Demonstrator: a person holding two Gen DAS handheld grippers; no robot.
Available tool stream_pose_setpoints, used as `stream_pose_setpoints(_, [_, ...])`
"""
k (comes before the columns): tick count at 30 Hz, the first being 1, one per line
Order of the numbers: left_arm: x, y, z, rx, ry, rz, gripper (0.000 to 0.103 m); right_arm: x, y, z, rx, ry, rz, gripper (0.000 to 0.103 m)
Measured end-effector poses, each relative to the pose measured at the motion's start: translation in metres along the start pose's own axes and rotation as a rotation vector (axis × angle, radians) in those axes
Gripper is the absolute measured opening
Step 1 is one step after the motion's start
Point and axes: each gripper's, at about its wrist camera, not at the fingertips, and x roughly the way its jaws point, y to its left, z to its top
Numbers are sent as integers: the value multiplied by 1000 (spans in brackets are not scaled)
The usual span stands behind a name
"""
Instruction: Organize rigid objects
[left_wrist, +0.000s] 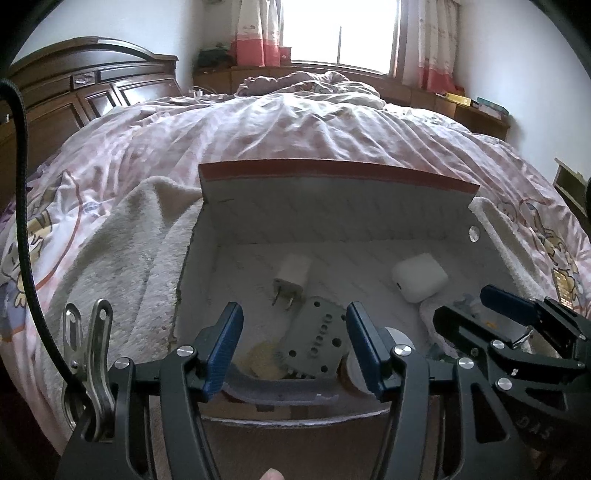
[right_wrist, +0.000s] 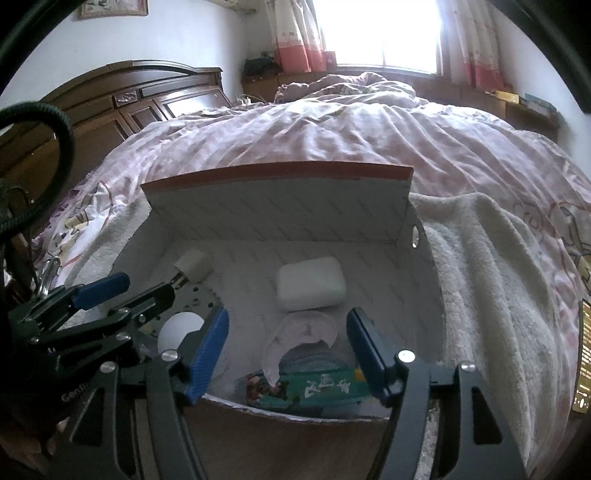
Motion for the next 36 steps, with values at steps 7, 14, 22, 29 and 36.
stream_pose_setpoints(7, [-11, 2, -2, -16, -6, 6, 59, -9, 3, -2, 3, -2, 4, 72])
stream_pose_setpoints(14, [-25, 0, -7, -16, -7, 17, 59, -21, 9, -4, 0, -9, -1, 75])
stream_pose_setpoints(22, [-40, -2, -13, -18, -8, 20, 59, -41, 13, -10, 3, -32, 7, 77])
stream_pose_setpoints(29, [-56, -3, -23, -20, -3, 18, 59, -52, 17, -20, 3, -22, 8, 77])
stream_pose_setpoints(36, [-65, -6, -36, -16, 16, 30, 59, -64, 17, -34, 8, -6, -9, 78])
